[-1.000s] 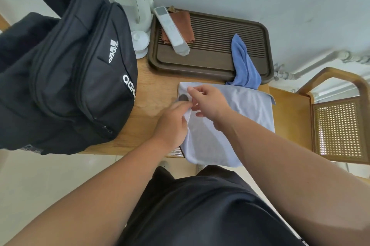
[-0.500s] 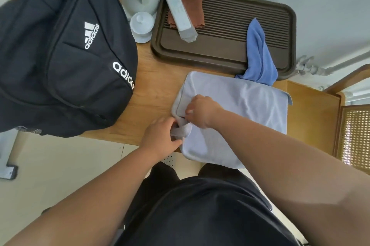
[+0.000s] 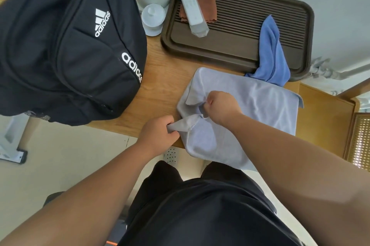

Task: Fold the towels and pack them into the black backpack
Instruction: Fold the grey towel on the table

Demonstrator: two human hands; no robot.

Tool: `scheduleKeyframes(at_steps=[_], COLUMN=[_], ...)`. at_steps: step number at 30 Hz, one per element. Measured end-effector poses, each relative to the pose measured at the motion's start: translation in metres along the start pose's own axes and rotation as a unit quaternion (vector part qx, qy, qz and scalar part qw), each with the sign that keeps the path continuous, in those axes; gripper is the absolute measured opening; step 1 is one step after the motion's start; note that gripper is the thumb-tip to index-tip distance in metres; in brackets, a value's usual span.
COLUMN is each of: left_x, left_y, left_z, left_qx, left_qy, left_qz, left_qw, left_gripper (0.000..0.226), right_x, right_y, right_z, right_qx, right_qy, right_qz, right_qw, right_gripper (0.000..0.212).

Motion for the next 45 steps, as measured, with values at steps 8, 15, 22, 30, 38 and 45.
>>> scheduleKeyframes(at_steps=[8,15,22,30,38,45], left_x=[0.028,0.053,0.044,0.025,0.010,-0.001], left_y=[-0.057,-0.097,-0.061,-0.002,0.048,0.087], left_z=[-0.004,-0.001,-0.017,0.013,0.042,0.067], left_qx=[0.110,0.018,-0.019,-0.067,-0.080,-0.062], left_qy=[-0.052,-0.019,-0.031,0.017,0.016,-0.001], left_qz=[0.098,0.163,0.068,-0.099,-0.221,-0.276], left_qw=[0.988,0.986,0.997,0.993,0.972,0.959], left_gripper=[0.022,0.013,0.028,0.026,0.013,0.013], right_x=[-0.010,-0.018,-0.013,-0.008,-0.002,0.012], right_y=[-0.025,-0.032,-0.027,-0.041,-0.052,-0.062], right_z=[-0.058,-0.127,-0.101,-0.026,0.022,0.065], right_qx=[-0.434,-0.471,-0.431,-0.350,-0.332,-0.332], right_qy=[0.086,0.056,0.106,0.094,0.051,0.030], right_qz=[-0.047,-0.041,0.016,0.078,0.067,0.083], right_qw=[0.896,0.879,0.896,0.929,0.939,0.939], right_gripper=[0.015,0.013,0.024,0.062,0.049,0.051])
Point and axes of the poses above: each hand's wrist, its own x-axis away from the middle knuckle, its own y-axis out of the palm, z = x × y, the point moved 6 cm from there along -x, towards the middle knuckle, and after that the axes turned 4 degrees about y, right-handed, at the moved point
